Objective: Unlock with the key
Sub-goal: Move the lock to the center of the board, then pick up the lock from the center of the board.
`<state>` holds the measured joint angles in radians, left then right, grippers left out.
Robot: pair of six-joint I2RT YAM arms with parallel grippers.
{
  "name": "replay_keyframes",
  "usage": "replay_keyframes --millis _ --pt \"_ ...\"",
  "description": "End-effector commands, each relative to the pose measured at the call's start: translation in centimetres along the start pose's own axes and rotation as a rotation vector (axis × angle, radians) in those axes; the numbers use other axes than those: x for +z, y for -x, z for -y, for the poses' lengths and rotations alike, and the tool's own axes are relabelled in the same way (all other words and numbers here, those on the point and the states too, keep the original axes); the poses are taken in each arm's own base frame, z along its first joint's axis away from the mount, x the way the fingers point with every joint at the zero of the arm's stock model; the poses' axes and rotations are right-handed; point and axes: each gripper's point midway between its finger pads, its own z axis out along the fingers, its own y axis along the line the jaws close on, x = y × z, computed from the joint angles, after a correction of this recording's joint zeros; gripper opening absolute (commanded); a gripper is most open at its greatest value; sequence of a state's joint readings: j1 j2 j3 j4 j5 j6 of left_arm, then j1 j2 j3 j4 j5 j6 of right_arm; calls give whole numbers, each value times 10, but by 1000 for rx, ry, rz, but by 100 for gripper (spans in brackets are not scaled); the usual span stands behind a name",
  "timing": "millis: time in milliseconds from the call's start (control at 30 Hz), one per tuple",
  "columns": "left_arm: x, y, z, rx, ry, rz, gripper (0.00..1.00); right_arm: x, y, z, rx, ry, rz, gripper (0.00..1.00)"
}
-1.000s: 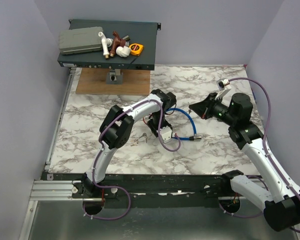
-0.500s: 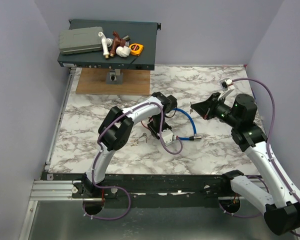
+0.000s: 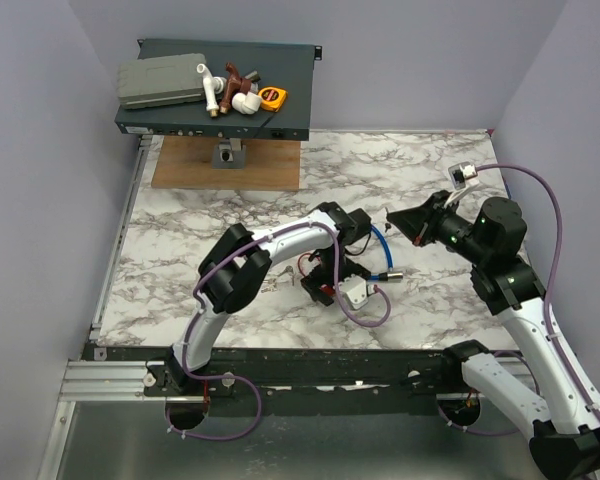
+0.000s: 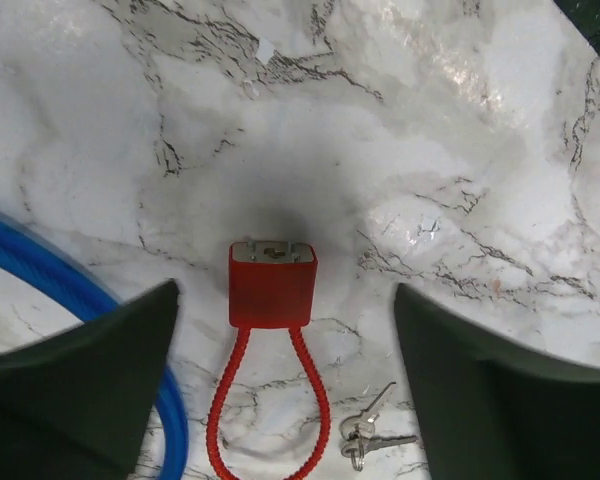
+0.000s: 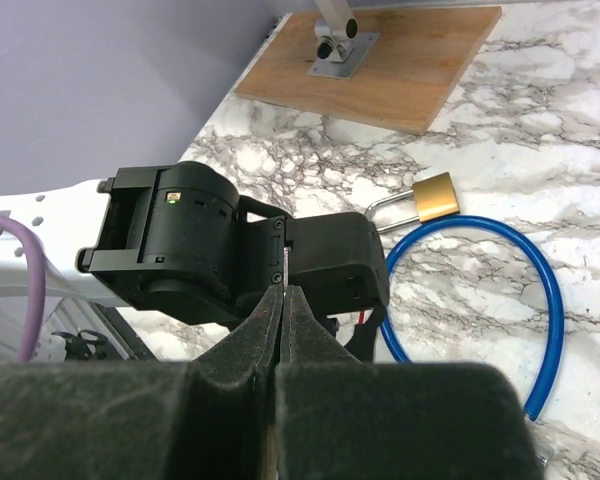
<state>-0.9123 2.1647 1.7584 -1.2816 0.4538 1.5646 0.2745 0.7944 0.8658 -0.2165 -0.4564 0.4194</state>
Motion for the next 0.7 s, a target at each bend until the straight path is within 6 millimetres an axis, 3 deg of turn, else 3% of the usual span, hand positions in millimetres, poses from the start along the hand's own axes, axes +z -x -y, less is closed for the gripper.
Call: replay_keyframes --millis 0,233,433,533,667 --pt "-2 1 2 -29 57 19 98 -4 4 2 10 -29 5 1" --pt "-3 -3 -15 -2 121 2 98 -4 6 3 3 -36 10 1" --pt "4 -12 -18 11 107 -23 98 -6 8 4 -8 -48 10 1" --pt "8 -19 -14 7 103 -44 89 -6 9 4 -11 -52 12 1" --pt "13 -28 -12 -20 116 -86 60 -5 7 6 -9 -56 6 1"
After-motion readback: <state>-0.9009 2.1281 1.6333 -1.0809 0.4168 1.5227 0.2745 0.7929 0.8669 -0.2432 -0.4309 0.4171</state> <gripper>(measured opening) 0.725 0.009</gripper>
